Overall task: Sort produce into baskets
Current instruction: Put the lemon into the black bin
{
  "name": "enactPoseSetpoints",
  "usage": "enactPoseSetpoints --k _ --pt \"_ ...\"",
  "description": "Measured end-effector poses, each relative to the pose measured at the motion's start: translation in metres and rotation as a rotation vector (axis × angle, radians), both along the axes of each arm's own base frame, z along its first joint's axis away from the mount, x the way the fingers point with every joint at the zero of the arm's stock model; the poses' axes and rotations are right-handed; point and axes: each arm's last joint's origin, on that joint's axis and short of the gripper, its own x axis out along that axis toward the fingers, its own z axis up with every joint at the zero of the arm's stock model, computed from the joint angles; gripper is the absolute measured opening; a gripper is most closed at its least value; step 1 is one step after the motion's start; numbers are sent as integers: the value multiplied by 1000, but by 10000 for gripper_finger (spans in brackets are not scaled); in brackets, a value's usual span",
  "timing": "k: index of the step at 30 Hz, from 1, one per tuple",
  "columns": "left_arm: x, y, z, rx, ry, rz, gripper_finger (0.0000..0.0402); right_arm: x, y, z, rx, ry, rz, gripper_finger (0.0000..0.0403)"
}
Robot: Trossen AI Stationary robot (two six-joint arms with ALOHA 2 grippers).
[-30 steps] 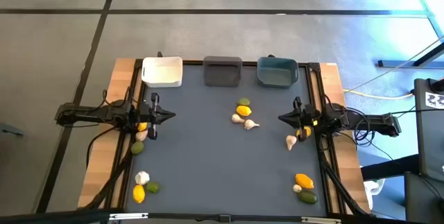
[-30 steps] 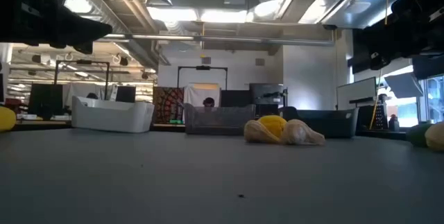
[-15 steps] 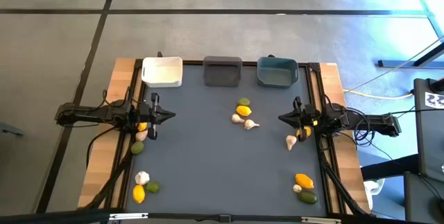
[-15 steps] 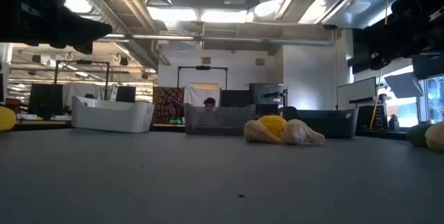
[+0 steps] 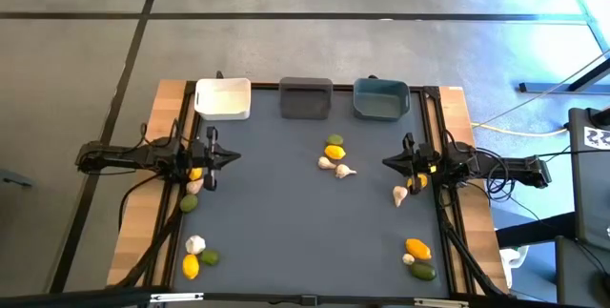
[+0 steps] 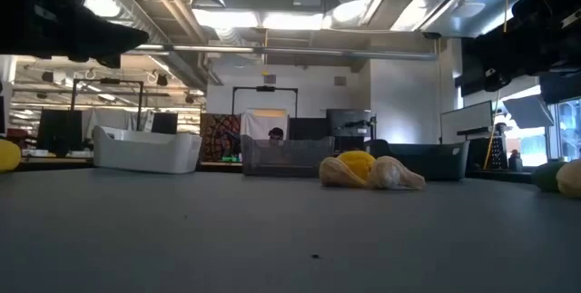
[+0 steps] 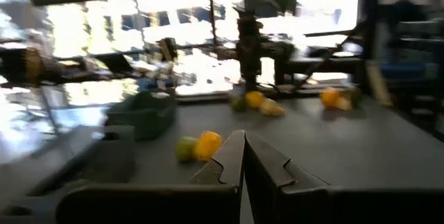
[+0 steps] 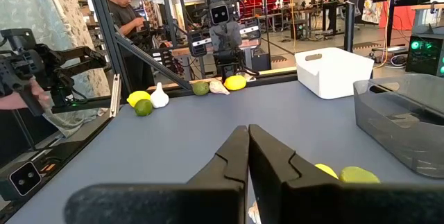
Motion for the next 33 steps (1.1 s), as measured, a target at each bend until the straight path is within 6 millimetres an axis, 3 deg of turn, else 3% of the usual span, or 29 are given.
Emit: enactPoseSetpoints --k 8,15,26,33 --pt "-4 1 22 -146 -260 -3 8 0 0 1 0 -13 -10 14" --pt "-11 6 39 -156 -451 72 8 0 -1 4 5 -43 -51 14" --pt "7 16 42 -99 -305 188 8 0 -7 4 -13 -40 -232 14" --pt "36 23 58 -61 -151 232 8 -1 -9 5 -45 -43 -318 14"
